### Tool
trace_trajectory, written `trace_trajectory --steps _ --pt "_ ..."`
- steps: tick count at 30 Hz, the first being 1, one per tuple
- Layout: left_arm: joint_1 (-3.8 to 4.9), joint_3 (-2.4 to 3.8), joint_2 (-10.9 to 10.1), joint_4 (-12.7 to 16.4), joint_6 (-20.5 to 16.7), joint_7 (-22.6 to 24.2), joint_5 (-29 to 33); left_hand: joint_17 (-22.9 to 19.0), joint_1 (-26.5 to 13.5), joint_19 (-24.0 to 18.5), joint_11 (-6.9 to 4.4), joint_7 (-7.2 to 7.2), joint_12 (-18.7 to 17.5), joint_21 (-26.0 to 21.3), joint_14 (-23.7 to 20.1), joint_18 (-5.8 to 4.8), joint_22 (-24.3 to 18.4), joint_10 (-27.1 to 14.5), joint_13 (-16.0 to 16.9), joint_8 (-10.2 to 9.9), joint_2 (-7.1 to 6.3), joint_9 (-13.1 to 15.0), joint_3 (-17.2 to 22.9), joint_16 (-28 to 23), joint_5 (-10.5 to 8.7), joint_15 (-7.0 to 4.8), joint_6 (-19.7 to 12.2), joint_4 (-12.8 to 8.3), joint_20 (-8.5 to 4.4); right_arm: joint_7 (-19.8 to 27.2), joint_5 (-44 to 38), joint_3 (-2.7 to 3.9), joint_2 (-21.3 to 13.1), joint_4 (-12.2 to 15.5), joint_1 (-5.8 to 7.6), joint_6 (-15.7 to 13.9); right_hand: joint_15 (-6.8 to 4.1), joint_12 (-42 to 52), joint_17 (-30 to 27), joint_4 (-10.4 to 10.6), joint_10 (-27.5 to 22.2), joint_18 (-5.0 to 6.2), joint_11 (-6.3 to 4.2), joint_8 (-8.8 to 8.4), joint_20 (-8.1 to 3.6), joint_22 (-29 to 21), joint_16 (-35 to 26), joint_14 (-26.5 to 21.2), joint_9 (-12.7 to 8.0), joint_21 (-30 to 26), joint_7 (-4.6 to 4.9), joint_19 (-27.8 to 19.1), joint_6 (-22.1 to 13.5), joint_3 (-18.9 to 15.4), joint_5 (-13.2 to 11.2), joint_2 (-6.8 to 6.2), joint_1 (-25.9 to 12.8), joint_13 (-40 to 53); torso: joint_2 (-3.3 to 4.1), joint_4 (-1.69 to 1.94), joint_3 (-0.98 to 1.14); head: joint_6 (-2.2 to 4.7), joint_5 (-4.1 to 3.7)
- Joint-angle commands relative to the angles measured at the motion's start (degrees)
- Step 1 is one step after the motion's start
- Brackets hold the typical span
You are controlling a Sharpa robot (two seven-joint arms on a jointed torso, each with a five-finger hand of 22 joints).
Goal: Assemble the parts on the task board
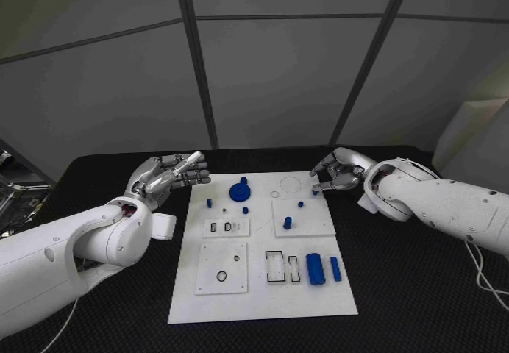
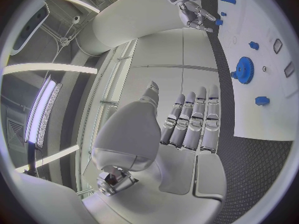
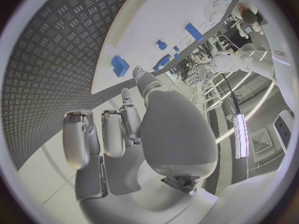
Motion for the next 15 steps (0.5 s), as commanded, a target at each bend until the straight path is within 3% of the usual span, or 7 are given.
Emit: trace_trajectory --steps 1,15 --pt "0.08 0.06 0.06 0.02 0.74 0.30 -0.28 -0.10 0.50 0.45 0.02 1.58 -0.25 0.18 -0.10 -0.80 -0.06 0.28 -0.08 -0.25 0.10 0.09 0.14 -0.37 0.25 0.23 0.28 -0.32 -0.02 0.31 0.10 0.02 -0.12 -0.16 -0.01 1.78 0.18 -0.16 1.97 0.00 0.04 0.10 0.29 0.02 0.24 11.17 -0.03 3.11 0.01 -0.31 0.01 3.52 -0.36 -0.28 -0.08 0.03 -0.78 0.94 -0.06 0.07 -0.04 -0.14 -0.02" --pt "0.08 0.06 0.01 -0.08 0.74 0.29 -0.28 -0.10 0.50 0.45 0.02 1.58 -0.25 0.18 -0.10 -0.80 -0.06 0.28 -0.08 -0.25 0.10 0.09 0.14 -0.37 0.25 0.23 0.28 -0.32 -0.02 -0.11 -0.04 0.02 -0.04 -0.68 -0.45 2.79 0.20 -0.01 2.20 0.18 0.13 0.06 0.30 0.09 0.29 11.36 0.07 3.18 0.06 -0.23 -0.01 3.65 -0.32 -0.52 -0.07 0.38 -1.59 1.07 -0.05 -0.01 -0.03 -0.26 0.01"
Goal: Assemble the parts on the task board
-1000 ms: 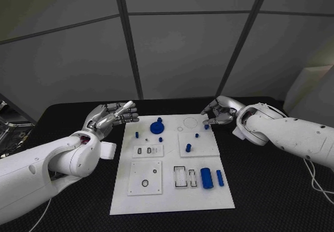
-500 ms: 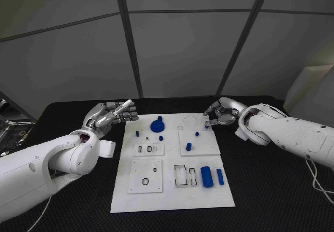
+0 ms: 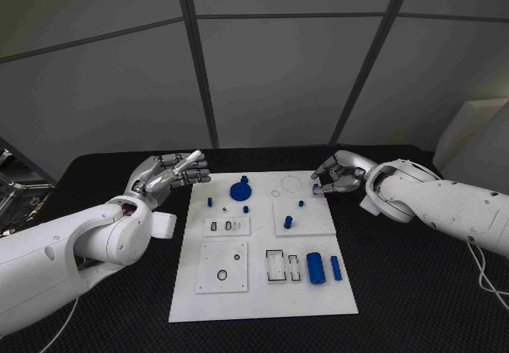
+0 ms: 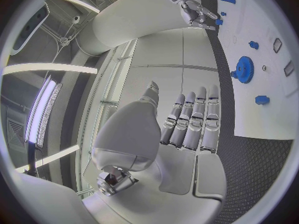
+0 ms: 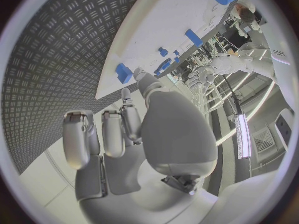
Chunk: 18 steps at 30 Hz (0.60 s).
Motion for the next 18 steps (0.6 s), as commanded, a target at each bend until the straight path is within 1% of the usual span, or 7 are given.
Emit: trace_trajectory --steps 1,9,14,18 --pt "0.08 0.06 0.06 0.00 0.67 0.30 -0.28 -0.10 0.50 0.45 0.02 1.58 -0.25 0.18 -0.10 -0.80 -0.06 0.28 -0.08 -0.25 0.10 0.09 0.14 -0.37 0.25 0.23 0.28 -0.33 -0.02 -0.02 -0.02 0.02 0.18 -0.27 0.06 1.33 0.20 0.01 2.21 0.03 0.13 0.05 0.29 0.10 0.29 11.37 0.07 3.18 0.06 -0.22 -0.01 3.65 -0.31 -0.37 -0.07 0.00 -0.59 1.08 0.01 -0.05 0.00 -0.07 -0.08" --pt "0.07 0.06 0.07 -0.07 0.69 0.28 -0.28 -0.10 0.50 0.45 0.02 1.58 -0.25 0.18 -0.10 -0.80 -0.06 0.28 -0.08 -0.25 0.10 0.09 0.14 -0.37 0.25 0.23 0.28 -0.33 -0.02 -0.31 -0.32 0.02 0.50 -0.62 -0.54 2.29 0.19 0.17 2.41 0.04 0.21 0.02 0.26 0.20 0.30 11.52 0.17 3.23 0.11 -0.15 -0.04 3.75 -0.09 -0.37 -0.04 0.27 -0.81 1.22 0.01 -0.07 0.05 -0.18 0.00" --pt "0.07 0.06 0.07 -0.13 0.68 0.28 -0.28 -0.10 0.50 0.45 0.02 1.58 -0.25 0.18 -0.10 -0.80 -0.06 0.28 -0.08 -0.25 0.10 0.09 0.14 -0.37 0.25 0.23 0.28 -0.33 -0.02 -0.30 -0.41 0.02 0.64 -1.08 -0.70 2.23 0.17 0.35 2.57 0.02 0.29 -0.03 0.24 0.25 0.29 11.71 0.25 3.27 0.14 -0.05 -0.07 3.88 0.08 -0.30 0.03 0.54 -0.91 1.37 -0.01 0.02 0.01 -0.25 -0.11" --pt "0.07 0.06 0.05 -0.15 0.67 0.27 -0.28 -0.10 0.50 0.45 0.02 1.58 -0.25 0.18 -0.10 -0.80 -0.06 0.28 -0.08 -0.25 0.10 0.09 0.14 -0.37 0.25 0.23 0.28 -0.33 -0.02 -0.35 -0.43 0.02 0.73 -1.39 -0.74 2.21 0.16 0.47 2.67 0.01 0.35 -0.07 0.23 0.29 0.29 11.87 0.31 3.30 0.16 0.03 -0.09 3.98 0.25 -0.25 0.10 0.77 -1.05 1.47 0.01 0.00 0.01 -0.32 -0.04"
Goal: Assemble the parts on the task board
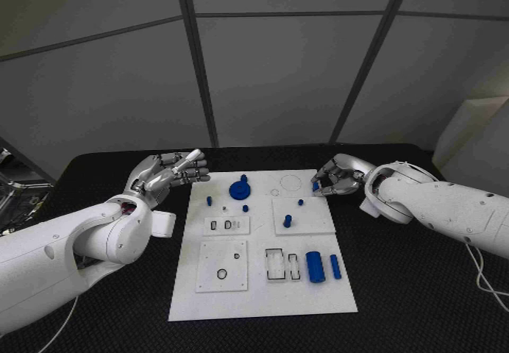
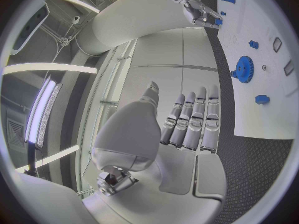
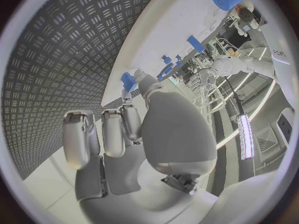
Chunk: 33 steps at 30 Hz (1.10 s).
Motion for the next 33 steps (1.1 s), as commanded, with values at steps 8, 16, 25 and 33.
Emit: trace_trajectory --steps 8,16,25,33 --pt "0.06 0.06 0.03 -0.02 0.61 0.26 -0.26 -0.10 0.50 0.45 0.02 1.58 -0.25 0.18 -0.10 -0.80 -0.07 0.28 -0.08 -0.25 0.10 0.09 0.14 -0.37 0.25 0.23 0.27 -0.33 -0.02 -0.09 -0.28 0.02 0.26 -0.45 0.05 0.70 0.11 0.47 2.93 -0.10 0.45 -0.12 0.16 0.45 0.25 12.11 0.44 3.37 0.19 0.15 -0.16 4.14 0.87 -0.04 0.21 0.70 -0.59 1.65 0.00 -0.02 -0.02 -0.12 -0.04" --pt "0.06 0.06 0.04 -0.06 0.63 0.25 -0.26 -0.10 0.50 0.45 0.02 1.58 -0.25 0.18 -0.10 -0.80 -0.07 0.28 -0.08 -0.25 0.10 0.09 0.14 -0.37 0.25 0.23 0.27 -0.33 -0.02 0.16 -0.28 0.02 0.42 -0.71 0.05 0.52 -0.23 1.20 3.61 -0.40 0.76 -0.29 -0.36 1.55 0.00 12.82 0.79 3.54 0.68 0.51 -0.83 4.60 4.44 0.93 0.15 2.51 -1.07 2.28 -0.02 0.03 -0.03 -0.17 -0.02" --pt "0.06 0.06 -0.02 -0.08 0.65 0.18 -0.26 -0.10 0.50 0.45 0.02 1.58 -0.25 0.18 -0.10 -0.80 -0.07 0.28 -0.08 -0.25 0.10 0.09 0.14 -0.37 0.25 0.23 0.27 -0.33 -0.02 1.12 -0.28 0.03 0.68 -0.71 0.04 -0.81 -1.19 1.99 4.45 -1.05 1.13 -0.50 -1.48 2.57 -0.84 13.65 1.23 3.72 1.46 0.94 -2.22 5.12 8.44 2.32 -0.18 4.85 -1.04 2.98 -0.01 -0.01 -0.01 -0.26 -0.06" --pt "0.04 0.06 -0.10 -0.09 0.71 0.15 -0.26 -0.10 0.50 0.45 0.02 1.58 -0.25 0.18 -0.10 -0.80 -0.07 0.28 -0.08 -0.25 0.10 0.09 0.14 -0.37 0.25 0.23 0.27 -0.33 -0.02 1.82 -0.47 0.09 0.24 1.05 0.03 -5.13 -1.60 2.35 4.87 -1.94 1.30 -0.74 -1.93 2.37 -1.33 14.62 1.45 3.81 1.68 1.45 -2.64 5.73 9.42 3.31 0.70 6.24 -0.62 3.33 -0.10 -0.06 0.04 -0.31 -0.11"
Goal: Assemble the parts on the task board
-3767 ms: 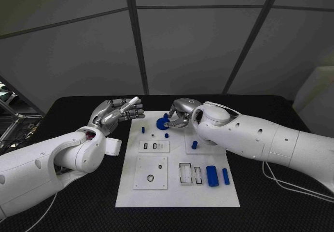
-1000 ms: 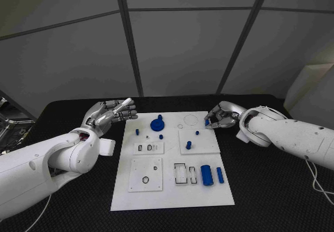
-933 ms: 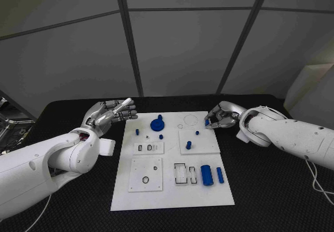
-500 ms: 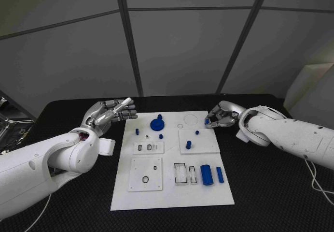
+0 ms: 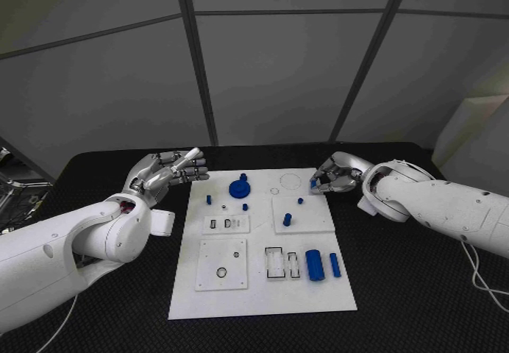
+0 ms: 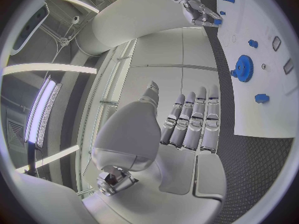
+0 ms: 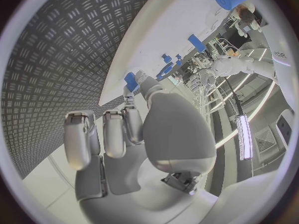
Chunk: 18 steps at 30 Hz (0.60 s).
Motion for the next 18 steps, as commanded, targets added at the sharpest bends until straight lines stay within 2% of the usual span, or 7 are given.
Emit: trace_trajectory --steps 1,5,9,13,18 --pt "0.05 0.06 -0.05 0.05 0.66 0.21 -0.25 -0.10 0.50 0.45 0.02 1.58 -0.26 0.18 -0.10 -0.80 -0.08 0.28 -0.08 -0.25 0.10 0.09 0.13 -0.37 0.25 0.23 0.28 -0.33 -0.02 1.20 -0.30 0.14 -0.53 1.66 0.12 -4.43 -0.48 0.44 4.91 -0.08 0.38 -0.76 -0.38 -0.06 -0.51 14.71 0.25 3.94 0.53 0.43 -0.68 5.80 1.08 0.48 1.01 1.22 0.17 3.38 -0.10 -0.02 0.00 0.02 0.00" --pt "0.04 0.06 -0.12 0.06 0.65 0.20 -0.25 -0.10 0.50 0.45 0.02 1.58 -0.26 0.18 -0.10 -0.80 -0.08 0.28 -0.08 -0.25 0.10 0.09 0.13 -0.37 0.25 0.23 0.28 -0.33 -0.02 -0.03 -0.32 0.77 -1.32 5.15 0.15 -6.50 -0.50 0.53 4.98 -0.13 0.43 -0.85 -0.38 -0.17 -0.55 15.03 0.29 3.95 0.55 0.60 -0.67 6.01 1.15 0.48 1.35 1.26 -0.09 3.46 -0.21 0.03 -0.11 0.03 0.03" --pt "0.04 0.06 -0.13 -0.02 0.67 0.15 -0.25 -0.10 0.50 0.45 0.02 1.58 -0.26 0.18 -0.10 -0.80 -0.08 0.28 -0.08 -0.25 0.10 0.09 0.13 -0.37 0.25 0.23 0.28 -0.33 -0.02 -2.30 -1.10 1.23 -1.17 9.47 0.16 -8.19 -0.51 0.57 5.04 -0.12 0.45 -0.86 -0.38 -0.23 -0.57 15.10 0.32 3.97 0.57 0.63 -0.68 6.05 1.20 0.48 1.49 1.33 -0.28 3.50 -0.24 0.02 -0.04 -0.01 0.34" --pt "0.04 0.05 0.08 -0.22 0.77 0.08 -0.25 -0.10 0.50 0.45 0.02 1.58 -0.26 0.18 -0.10 -0.80 -0.08 0.28 -0.08 -0.25 0.10 0.09 0.13 -0.37 0.25 0.23 0.28 -0.33 -0.02 -4.84 -2.89 1.40 0.66 13.19 0.15 -9.11 -0.51 0.60 4.98 -0.08 0.46 -0.86 -0.38 -0.28 -0.59 15.10 0.29 3.96 0.58 0.63 -0.69 6.05 1.24 0.48 1.55 1.41 -0.46 3.52 -0.20 0.11 0.03 -0.07 0.61" --pt "0.04 0.05 0.38 -0.52 0.86 0.00 -0.25 -0.11 0.63 0.41 -0.03 1.56 -0.42 0.14 -0.09 -0.81 -0.18 0.35 -0.07 -0.34 0.26 0.11 0.09 -0.58 0.24 0.23 0.34 -0.68 -0.02 -7.71 -6.65 1.39 4.37 15.49 -0.04 -8.71 -0.52 0.49 4.67 -0.01 0.42 -0.83 -0.37 -0.43 -0.61 14.96 0.13 3.89 0.58 0.56 -0.67 5.96 1.20 0.42 1.54 1.47 -0.83 3.44 -0.19 0.09 -0.06 -0.42 1.72"
